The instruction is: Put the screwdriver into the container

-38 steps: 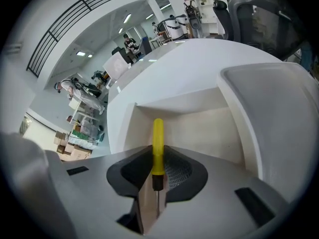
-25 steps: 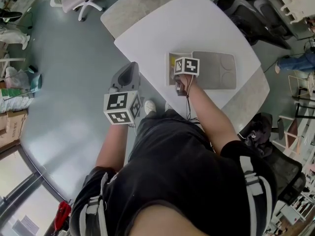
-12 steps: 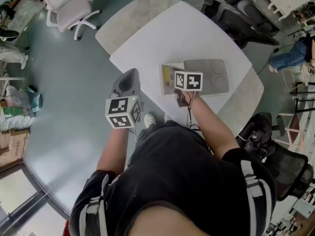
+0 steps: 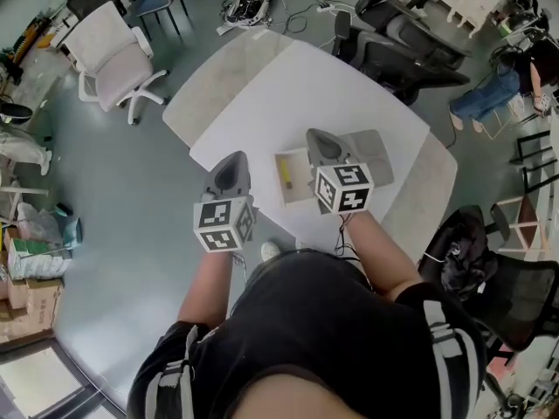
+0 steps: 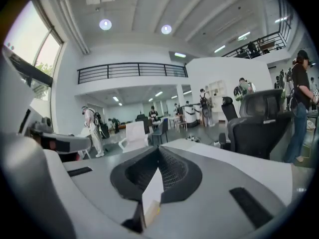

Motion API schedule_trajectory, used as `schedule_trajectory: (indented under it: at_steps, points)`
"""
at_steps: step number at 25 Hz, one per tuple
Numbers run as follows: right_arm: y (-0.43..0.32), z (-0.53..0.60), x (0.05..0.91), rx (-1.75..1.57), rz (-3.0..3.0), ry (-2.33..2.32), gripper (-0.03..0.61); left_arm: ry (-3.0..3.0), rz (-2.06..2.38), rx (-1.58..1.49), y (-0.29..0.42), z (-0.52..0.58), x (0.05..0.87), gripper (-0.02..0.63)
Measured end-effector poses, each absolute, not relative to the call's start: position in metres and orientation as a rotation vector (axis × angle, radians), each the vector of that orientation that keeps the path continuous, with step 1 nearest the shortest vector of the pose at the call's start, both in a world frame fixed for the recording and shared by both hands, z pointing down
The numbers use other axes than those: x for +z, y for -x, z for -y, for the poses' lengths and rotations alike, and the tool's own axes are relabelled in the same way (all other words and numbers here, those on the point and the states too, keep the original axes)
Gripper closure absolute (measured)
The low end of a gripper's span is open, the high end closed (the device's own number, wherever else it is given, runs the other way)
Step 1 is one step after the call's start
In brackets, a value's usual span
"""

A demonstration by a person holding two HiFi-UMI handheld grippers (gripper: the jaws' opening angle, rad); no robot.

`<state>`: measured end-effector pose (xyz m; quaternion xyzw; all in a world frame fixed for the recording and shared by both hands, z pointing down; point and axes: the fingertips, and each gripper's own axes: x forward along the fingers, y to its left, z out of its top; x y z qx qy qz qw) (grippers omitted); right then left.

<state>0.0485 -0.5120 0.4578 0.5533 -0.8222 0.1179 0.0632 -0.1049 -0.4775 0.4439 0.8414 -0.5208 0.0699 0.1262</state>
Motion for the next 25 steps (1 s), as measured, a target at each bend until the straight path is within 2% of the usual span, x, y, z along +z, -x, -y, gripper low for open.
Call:
schedule_trajectory:
  at_steps: [7,25]
  points:
    - [-0.068,0.482,0.385,0.038,2.582,-1.821,0.566,-2.524,1.467,0.207,0.083,0.478,0.431,0.607]
    - [-0.079,0.476,0.400,0.101,2.577,-1.846,0.566,-2.600,1.377,0.212,0.048,0.488,0.427,0.607]
